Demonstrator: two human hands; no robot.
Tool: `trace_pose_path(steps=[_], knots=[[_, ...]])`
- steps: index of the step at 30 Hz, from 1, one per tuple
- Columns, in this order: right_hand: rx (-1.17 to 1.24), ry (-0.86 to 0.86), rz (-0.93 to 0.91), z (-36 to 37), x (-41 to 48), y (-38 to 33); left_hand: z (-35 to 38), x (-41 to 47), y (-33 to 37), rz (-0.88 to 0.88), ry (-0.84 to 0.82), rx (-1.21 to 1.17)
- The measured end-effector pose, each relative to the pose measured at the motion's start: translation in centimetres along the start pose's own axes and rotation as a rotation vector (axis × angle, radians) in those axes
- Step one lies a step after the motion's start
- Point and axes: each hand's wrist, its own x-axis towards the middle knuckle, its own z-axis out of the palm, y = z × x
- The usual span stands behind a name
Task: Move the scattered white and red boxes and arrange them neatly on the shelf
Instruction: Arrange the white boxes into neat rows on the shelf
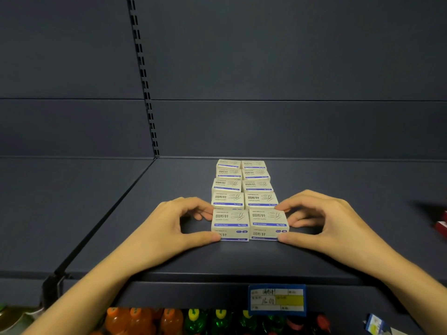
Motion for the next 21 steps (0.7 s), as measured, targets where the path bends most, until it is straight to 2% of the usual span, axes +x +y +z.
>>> trace_pose_path(steps=[4, 7, 10, 14, 17, 21], knots=[[-0.013, 0.001, 0.018, 0.1, -0.1, -0.3, 0.2, 0.1, 0.1, -0.028, 0.014, -0.005], [-0.029, 0.039, 0.036, 0.4, -0.2, -0.5, 0.4, -0.5, 0.6, -0.082, 0.051, -0.098], [0.276, 0.079, 0.215, 0.9, 0.8, -0.7, 0.7, 1.1, 1.1, -0.22, 0.145, -0.285], [0.652, 0.136, 0.377, 2.4, 2.9, -0.9, 1.6, 2.7, 0.0, -0.219, 0.115, -0.537], [0.79, 0.098, 0.418, 3.9, 3.9, -0.7, 2.8, 4.4, 2.6, -0.379, 0.053, -0.74], [0.84, 0.104, 0.514, 4.9, 4.0, -1.2, 4.3, 4.2, 2.2, -0.335, 0.094, -0.845]])
